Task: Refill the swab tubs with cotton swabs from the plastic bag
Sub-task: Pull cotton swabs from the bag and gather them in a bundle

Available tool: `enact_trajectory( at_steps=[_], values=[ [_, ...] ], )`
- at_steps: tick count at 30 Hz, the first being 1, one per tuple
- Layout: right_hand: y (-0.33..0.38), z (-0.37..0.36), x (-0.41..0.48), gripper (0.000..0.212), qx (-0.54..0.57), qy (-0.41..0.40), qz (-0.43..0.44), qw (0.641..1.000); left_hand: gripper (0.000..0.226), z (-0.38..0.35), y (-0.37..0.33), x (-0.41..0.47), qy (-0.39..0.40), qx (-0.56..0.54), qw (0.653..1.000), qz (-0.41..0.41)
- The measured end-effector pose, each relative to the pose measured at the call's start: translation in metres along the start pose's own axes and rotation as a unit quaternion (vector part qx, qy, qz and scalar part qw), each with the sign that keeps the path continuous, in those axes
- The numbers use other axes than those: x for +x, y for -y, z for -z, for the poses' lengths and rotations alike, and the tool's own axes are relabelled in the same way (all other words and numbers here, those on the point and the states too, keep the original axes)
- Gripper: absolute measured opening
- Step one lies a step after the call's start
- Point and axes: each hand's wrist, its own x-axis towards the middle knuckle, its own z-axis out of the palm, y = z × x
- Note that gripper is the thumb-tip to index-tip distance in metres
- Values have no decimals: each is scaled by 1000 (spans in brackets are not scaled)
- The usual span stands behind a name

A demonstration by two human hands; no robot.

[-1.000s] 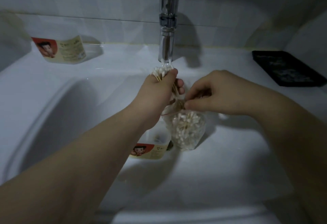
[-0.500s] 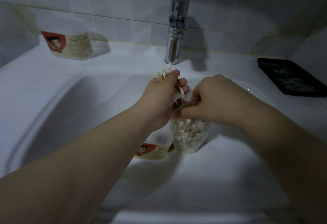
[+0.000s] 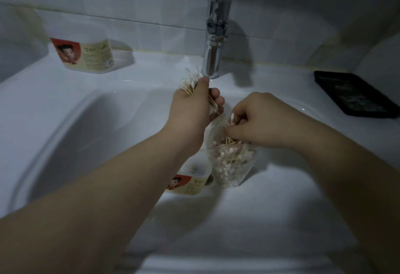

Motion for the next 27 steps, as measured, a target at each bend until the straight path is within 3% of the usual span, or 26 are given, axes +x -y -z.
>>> enact_trajectory(
  at_steps=[14,27],
  values=[
    [-8,26,-6,14,107,-36,22,993,18,1,-5,1,-29,50,992,-109],
    [-18,43,-12,10,223,-80,5,971,19,2,3,-4,38,240,965,-99]
  ],
)
